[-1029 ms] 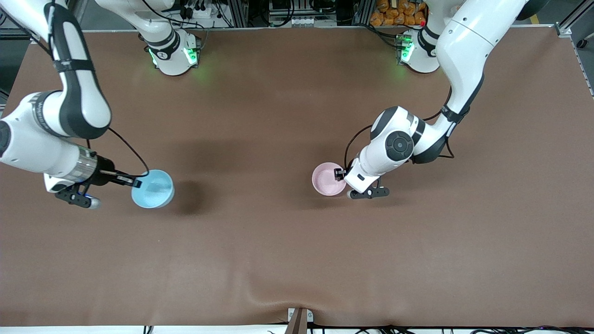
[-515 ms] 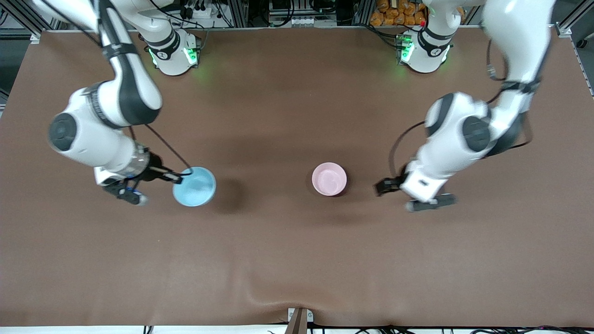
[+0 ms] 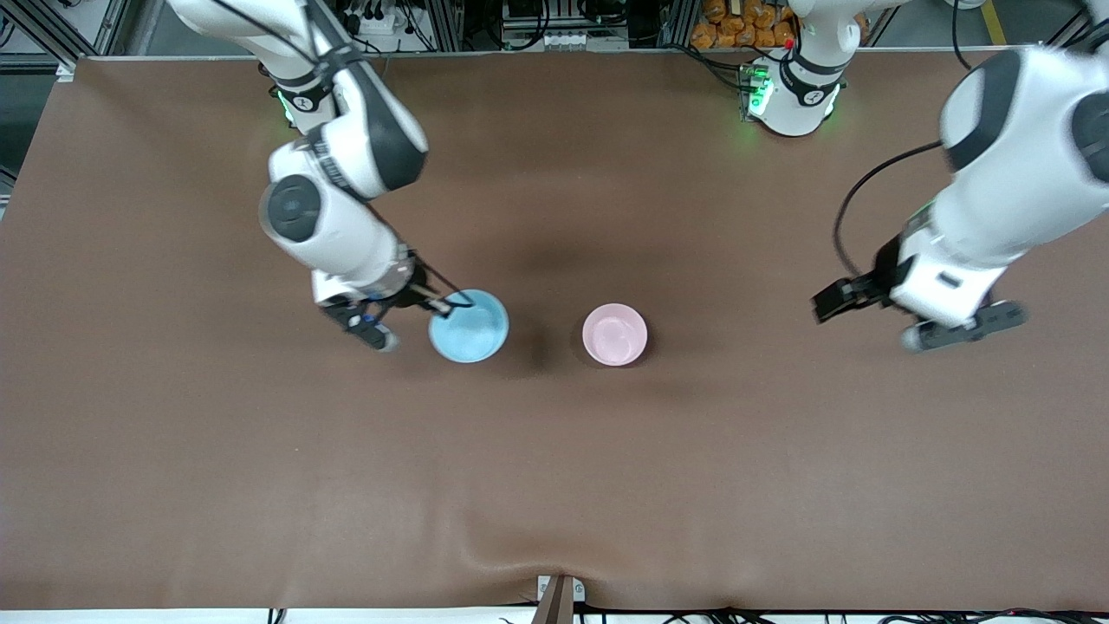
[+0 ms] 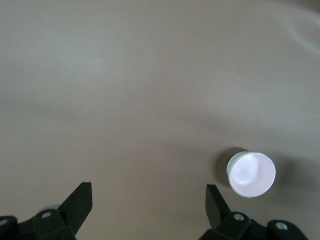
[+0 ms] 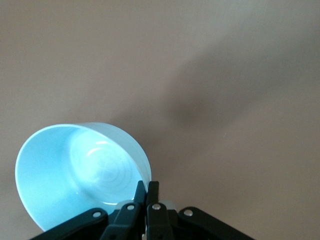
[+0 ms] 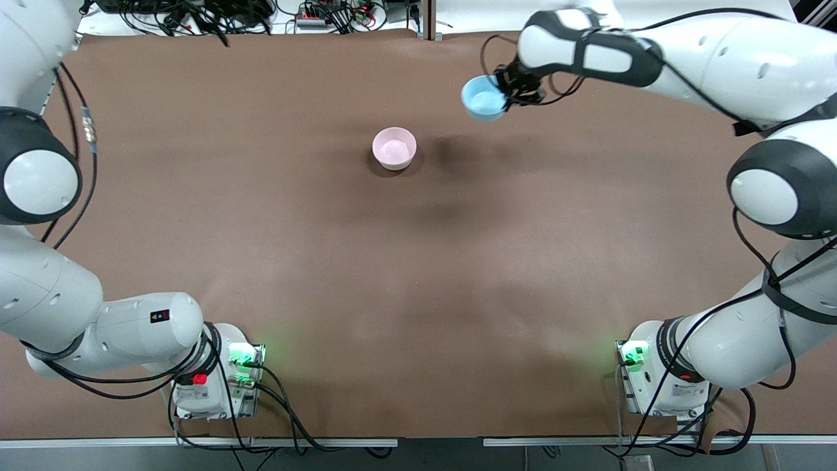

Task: Stack pink and blue bowls on white bowl
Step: 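Carry the blue bowl toward the pink bowl while the left gripper withdraws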

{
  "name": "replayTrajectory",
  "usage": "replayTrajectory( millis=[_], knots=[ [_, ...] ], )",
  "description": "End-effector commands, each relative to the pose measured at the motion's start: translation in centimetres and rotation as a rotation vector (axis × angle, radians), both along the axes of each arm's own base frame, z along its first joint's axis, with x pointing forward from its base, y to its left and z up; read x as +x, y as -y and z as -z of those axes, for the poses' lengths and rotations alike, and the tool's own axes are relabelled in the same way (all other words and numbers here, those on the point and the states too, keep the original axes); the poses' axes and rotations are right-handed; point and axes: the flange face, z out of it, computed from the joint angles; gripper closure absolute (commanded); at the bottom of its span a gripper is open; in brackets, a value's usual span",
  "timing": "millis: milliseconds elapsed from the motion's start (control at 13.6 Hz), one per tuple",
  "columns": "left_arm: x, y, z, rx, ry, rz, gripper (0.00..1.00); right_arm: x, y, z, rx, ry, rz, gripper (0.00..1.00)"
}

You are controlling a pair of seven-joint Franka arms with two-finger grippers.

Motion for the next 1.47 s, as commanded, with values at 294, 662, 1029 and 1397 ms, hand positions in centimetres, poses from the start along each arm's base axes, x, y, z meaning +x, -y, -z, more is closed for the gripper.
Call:
replayTrajectory(
  millis=[294, 662, 1029, 1397],
  knots=[
    [-2.2, -6.9, -4.9, 0.027, -0.001, 0.158, 0.00, 0.5, -15.4, 3.5, 0.035, -0.034, 0.229, 1.00],
    [-3.6, -6.8, -6.1, 0.032, -0.011, 0.149, 0.00, -3.4, -19.7, 4.5, 0.026, -0.045, 0.226, 1.00],
    [-4.7, -6.7, -7.0, 0.042, -0.027, 0.141, 0.00, -3.8, -21.4, 8.4, 0.042, 0.005, 0.247, 1.00],
    [-4.3, -7.7, -6.0, 0.040, -0.041, 0.124, 0.00, -3.1, -20.7, 10.8, 0.010, 0.016, 0.246, 1.00]
  ],
)
